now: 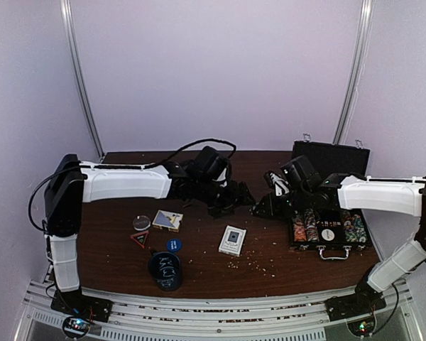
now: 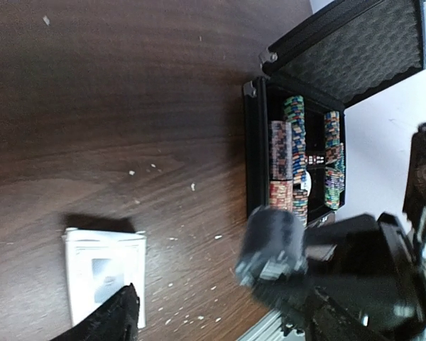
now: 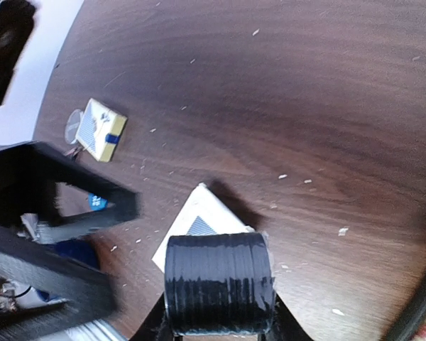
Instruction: Pack up texas hold em set
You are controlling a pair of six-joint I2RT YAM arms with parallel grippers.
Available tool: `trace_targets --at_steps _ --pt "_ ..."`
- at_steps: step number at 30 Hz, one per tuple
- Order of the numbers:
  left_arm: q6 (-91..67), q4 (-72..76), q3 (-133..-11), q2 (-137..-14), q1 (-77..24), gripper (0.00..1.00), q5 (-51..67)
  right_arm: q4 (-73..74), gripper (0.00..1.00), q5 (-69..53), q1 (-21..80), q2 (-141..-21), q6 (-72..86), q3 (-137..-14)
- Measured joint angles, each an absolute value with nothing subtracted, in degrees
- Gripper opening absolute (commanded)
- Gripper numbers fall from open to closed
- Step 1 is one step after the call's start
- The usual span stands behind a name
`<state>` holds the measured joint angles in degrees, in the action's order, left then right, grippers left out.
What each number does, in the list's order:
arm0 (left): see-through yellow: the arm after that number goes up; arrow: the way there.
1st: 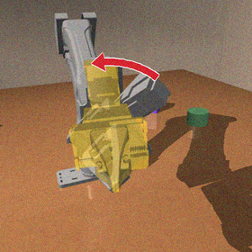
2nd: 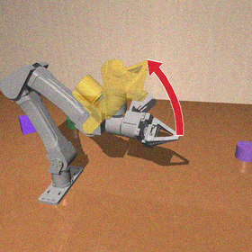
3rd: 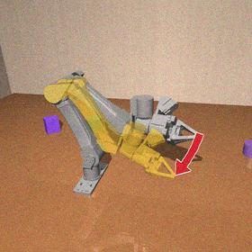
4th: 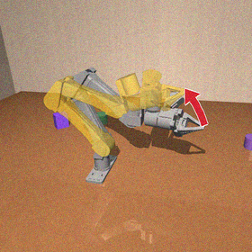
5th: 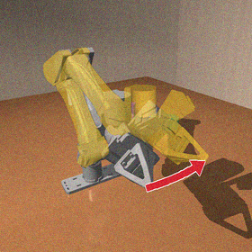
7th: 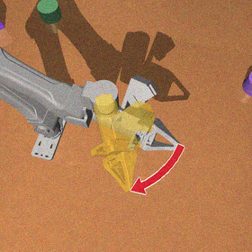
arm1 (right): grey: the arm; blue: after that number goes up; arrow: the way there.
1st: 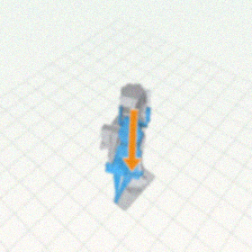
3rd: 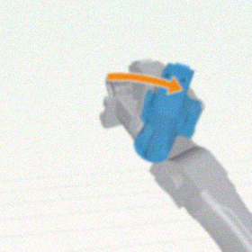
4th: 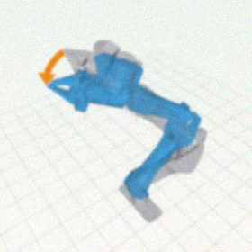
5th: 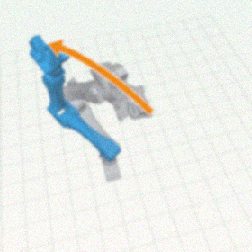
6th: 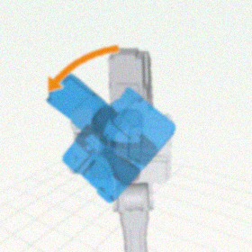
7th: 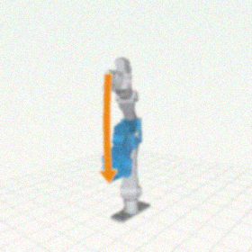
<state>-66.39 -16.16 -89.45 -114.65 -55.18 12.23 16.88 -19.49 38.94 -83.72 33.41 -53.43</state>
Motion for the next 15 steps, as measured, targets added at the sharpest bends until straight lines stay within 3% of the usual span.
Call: trace_targets --at_steps 9,15 --pt "-62.3 -20.9 -78.0 -96.0 -46.8 0.84 4.4 30.8 0.08 -7.0 30.7 -79.4 26.6 -57.4" --pt "-61.9 -21.0 -69.7 -91.6 -45.0 0.84 2.3 38.4 0.10 -3.3 23.3 -83.2 16.1 -64.4"
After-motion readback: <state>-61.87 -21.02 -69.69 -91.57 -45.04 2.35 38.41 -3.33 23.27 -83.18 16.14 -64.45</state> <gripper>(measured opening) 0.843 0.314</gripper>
